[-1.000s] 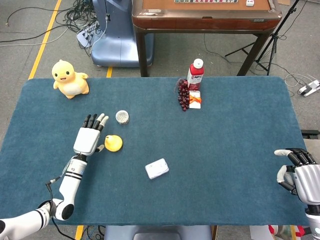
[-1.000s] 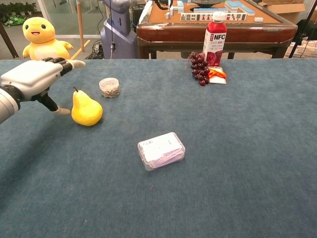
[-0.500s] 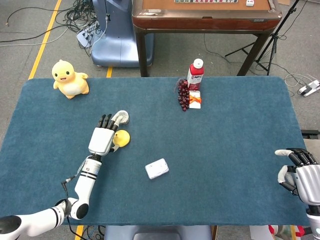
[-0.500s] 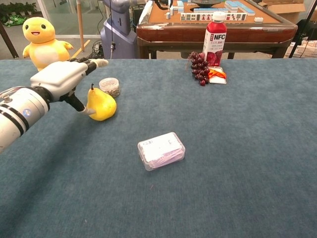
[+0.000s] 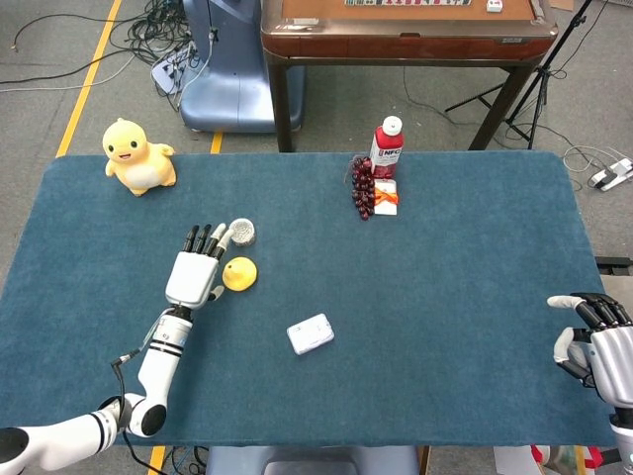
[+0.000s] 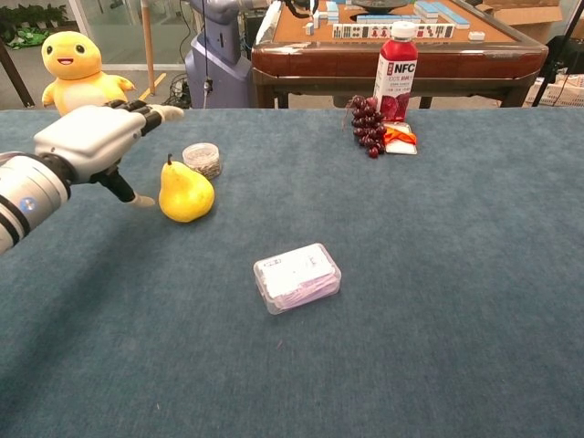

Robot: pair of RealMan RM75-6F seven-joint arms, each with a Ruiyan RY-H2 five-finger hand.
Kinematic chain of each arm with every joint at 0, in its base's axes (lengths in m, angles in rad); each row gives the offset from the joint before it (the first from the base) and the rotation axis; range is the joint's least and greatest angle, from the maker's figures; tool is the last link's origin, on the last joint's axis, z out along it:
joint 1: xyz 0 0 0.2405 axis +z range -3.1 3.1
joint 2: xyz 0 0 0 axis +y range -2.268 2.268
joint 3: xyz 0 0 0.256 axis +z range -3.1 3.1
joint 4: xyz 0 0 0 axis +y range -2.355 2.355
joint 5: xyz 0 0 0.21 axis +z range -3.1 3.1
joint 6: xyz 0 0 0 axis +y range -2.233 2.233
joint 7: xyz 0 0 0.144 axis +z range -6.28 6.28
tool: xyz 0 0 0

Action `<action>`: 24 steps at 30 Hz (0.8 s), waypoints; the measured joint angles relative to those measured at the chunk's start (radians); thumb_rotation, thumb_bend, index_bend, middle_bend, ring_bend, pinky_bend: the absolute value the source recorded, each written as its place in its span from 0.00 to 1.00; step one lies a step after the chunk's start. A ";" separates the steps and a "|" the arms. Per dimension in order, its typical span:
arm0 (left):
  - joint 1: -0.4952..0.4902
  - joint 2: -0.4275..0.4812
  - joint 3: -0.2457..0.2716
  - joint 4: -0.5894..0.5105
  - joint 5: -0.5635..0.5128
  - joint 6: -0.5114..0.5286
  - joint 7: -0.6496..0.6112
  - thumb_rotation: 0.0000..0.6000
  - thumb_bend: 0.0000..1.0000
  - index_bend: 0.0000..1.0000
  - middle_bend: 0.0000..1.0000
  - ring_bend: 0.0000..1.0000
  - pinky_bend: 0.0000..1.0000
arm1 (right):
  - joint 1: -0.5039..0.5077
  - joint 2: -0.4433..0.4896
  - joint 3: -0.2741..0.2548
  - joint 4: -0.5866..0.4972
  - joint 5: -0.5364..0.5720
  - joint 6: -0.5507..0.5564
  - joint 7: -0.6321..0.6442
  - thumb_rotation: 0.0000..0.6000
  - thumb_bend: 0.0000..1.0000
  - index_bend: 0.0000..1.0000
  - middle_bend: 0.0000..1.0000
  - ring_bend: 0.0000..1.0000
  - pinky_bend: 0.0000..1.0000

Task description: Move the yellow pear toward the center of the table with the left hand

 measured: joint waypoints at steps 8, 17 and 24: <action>-0.012 0.008 -0.012 0.057 -0.020 -0.018 -0.006 1.00 0.00 0.00 0.00 0.00 0.03 | 0.003 -0.004 -0.002 -0.001 -0.001 -0.009 -0.010 1.00 0.23 0.57 0.37 0.25 0.26; -0.058 -0.081 -0.027 0.220 0.000 -0.022 -0.087 1.00 0.00 0.00 0.00 0.00 0.00 | 0.004 -0.003 -0.001 -0.001 0.004 -0.011 -0.005 1.00 0.23 0.57 0.37 0.25 0.26; -0.102 -0.140 -0.039 0.303 0.023 -0.030 -0.154 1.00 0.00 0.00 0.00 0.00 0.00 | 0.003 0.001 -0.001 -0.001 0.003 -0.011 0.003 1.00 0.23 0.57 0.37 0.25 0.26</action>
